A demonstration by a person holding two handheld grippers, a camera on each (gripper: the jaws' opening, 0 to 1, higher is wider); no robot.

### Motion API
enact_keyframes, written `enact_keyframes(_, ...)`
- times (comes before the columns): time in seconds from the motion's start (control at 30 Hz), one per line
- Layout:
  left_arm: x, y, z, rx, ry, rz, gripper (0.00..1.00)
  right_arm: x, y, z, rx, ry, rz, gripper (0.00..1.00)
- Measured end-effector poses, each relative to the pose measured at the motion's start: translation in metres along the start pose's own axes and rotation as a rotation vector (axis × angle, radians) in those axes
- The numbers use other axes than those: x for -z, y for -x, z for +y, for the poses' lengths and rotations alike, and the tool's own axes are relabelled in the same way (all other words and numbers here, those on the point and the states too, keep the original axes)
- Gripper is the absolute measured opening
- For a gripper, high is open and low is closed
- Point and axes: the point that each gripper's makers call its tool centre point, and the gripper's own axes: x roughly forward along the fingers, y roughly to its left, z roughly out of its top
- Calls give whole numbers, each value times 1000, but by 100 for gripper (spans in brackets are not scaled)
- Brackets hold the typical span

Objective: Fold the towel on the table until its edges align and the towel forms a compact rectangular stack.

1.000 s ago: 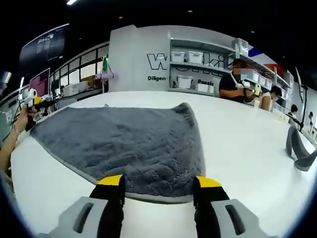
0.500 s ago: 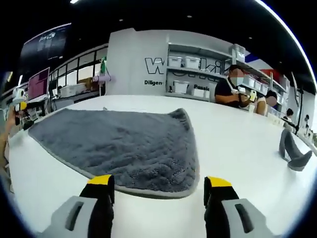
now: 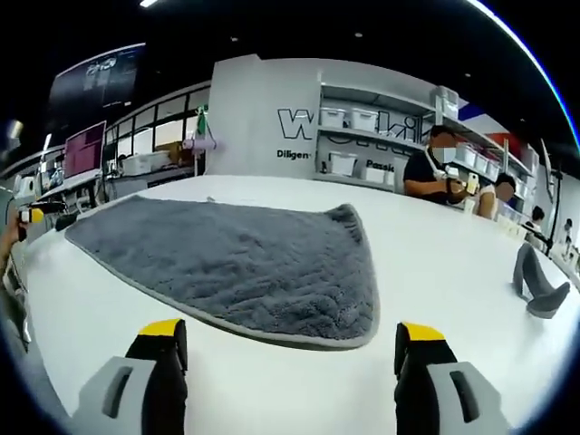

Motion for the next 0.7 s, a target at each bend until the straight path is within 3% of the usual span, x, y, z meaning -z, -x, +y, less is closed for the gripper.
enact_keyframes(0.13,15,10,4,-49,27,12,99,8,2,8,-31,-5,13,99)
enact_keyframes(0.37,32,21,17,-117,-31,45,99,15,11,12,-41,0,29,99)
enact_keyframes(0.47,36,24,25,-128,37,44,99,15,15,20,-53,0,26,99)
enact_keyframes(0.6,42,25,37,-160,53,64,99,12,19,28,-63,29,34,99)
enact_keyframes(0.7,41,21,41,-150,102,54,95,7,22,32,-67,41,23,99)
